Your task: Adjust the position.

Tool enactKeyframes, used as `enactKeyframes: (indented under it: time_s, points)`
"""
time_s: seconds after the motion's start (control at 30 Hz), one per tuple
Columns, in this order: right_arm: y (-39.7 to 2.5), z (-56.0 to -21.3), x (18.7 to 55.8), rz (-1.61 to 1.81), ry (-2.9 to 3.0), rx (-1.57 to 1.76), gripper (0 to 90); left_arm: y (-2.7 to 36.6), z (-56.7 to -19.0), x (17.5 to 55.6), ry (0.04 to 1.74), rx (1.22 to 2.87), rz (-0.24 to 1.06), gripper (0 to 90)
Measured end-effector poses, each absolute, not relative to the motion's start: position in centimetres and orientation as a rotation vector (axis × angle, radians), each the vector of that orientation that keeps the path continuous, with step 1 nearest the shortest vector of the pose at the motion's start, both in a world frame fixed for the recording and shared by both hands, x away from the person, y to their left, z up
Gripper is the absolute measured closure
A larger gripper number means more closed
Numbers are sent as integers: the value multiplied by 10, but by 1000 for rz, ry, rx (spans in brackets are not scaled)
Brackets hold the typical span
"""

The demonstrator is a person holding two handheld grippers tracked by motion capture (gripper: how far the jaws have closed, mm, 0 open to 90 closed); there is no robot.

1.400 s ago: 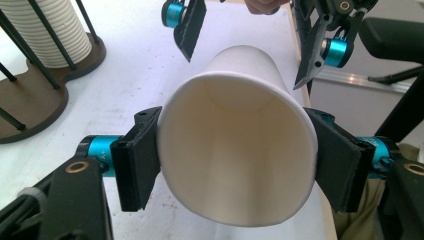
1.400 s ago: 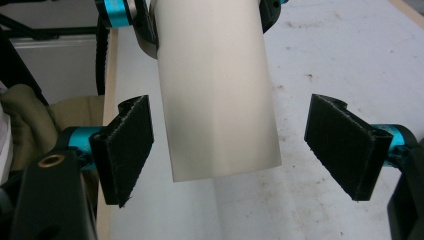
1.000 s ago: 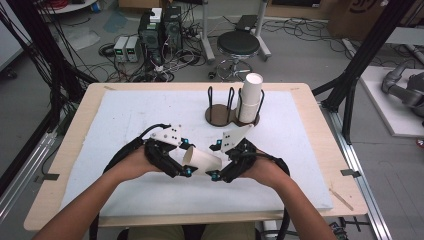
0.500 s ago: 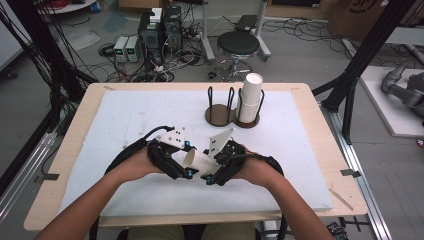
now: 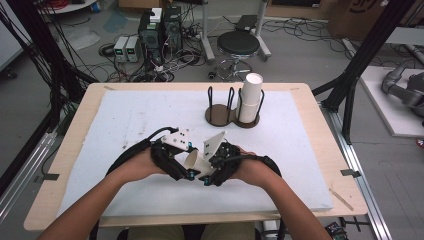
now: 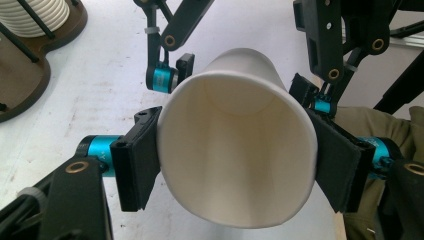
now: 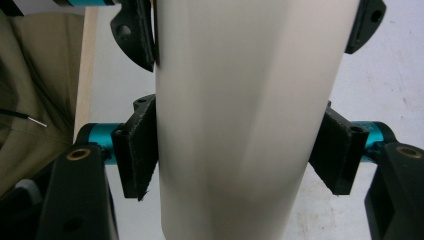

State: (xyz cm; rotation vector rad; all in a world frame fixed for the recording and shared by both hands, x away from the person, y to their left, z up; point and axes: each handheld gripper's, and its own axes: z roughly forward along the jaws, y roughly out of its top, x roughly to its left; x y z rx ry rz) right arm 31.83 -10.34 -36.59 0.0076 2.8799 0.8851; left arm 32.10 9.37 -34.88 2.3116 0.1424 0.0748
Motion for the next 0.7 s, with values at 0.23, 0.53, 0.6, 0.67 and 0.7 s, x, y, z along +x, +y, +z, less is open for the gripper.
enactKeyframes:
  time_s: [0.23, 0.53, 0.6, 0.67, 0.7]
  points:
    - [-102, -367, 318, 879, 2888, 22, 329, 93, -348, 320, 146, 2312, 82, 279]
    - [-104, -372, 320, 924, 2909, 63, 330, 91, -351, 320, 175, 2276, 64, 252]
    - [-106, -373, 320, 949, 2916, 76, 329, 93, -352, 320, 194, 2247, 47, 240]
    - [-108, -373, 321, 983, 2917, 92, 329, 95, -352, 319, 208, 2205, 47, 214]
    - [-110, -374, 321, 998, 2919, 104, 329, 96, -352, 319, 210, 2178, 54, 184]
